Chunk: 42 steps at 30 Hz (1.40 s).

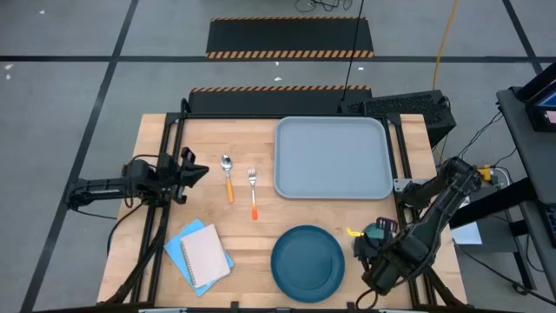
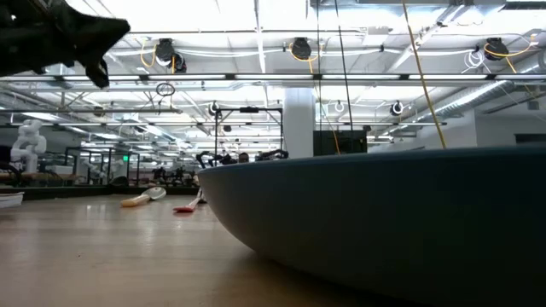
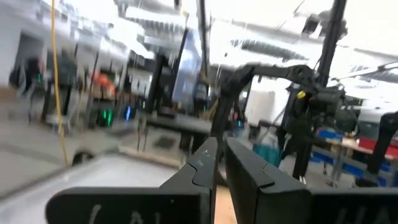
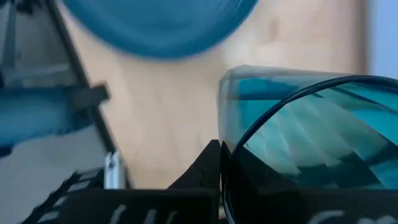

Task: Pick and place plate/cup/fork/spoon on tray
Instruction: Put the blue glass on the gray tray

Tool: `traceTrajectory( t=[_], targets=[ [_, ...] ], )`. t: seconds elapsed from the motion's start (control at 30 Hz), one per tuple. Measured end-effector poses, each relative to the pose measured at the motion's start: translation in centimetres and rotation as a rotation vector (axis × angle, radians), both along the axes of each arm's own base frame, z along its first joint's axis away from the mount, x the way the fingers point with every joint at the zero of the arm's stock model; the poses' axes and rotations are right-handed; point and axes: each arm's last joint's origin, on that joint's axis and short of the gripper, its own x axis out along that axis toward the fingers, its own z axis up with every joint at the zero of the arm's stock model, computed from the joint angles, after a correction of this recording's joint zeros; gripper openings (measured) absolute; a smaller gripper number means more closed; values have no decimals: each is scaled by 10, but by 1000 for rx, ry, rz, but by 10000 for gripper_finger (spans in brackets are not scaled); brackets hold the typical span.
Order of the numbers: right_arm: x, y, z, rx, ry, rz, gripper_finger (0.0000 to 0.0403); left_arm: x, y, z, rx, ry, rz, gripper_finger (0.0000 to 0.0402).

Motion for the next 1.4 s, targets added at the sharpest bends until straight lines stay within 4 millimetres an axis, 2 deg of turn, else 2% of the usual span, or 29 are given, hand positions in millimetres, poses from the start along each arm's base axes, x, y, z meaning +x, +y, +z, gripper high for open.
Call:
traceTrajectory(
  t=[0.17, 0.37, 0.57, 0.77, 0.93, 1.1, 1.23, 1.4],
  targets=[
    [10, -10, 6, -103, -101, 97, 1, -6, -1, 22, 39, -59, 12, 33],
    [26, -28, 8, -286, -209, 145, 0, -2, 0, 49, 33, 65, 10, 33],
    [41, -45, 12, -503, -328, 142, 0, 19, 1, 68, 74, 183, 21, 33],
    [58, -62, 17, -685, -435, 135, 0, 49, 4, 78, 131, 303, 29, 33],
    [80, -76, 17, -699, -476, 139, 0, 74, 6, 84, 203, 381, 37, 33],
    [99, -91, 4, -758, -436, 256, 0, 92, 7, 94, 252, 409, 43, 33],
    [113, -115, 4, -776, -398, 285, 0, 101, 8, 101, 257, 420, 42, 33],
    [130, -155, 12, -746, -417, 311, 0, 102, 8, 103, 306, 444, 62, 33]
  ],
)
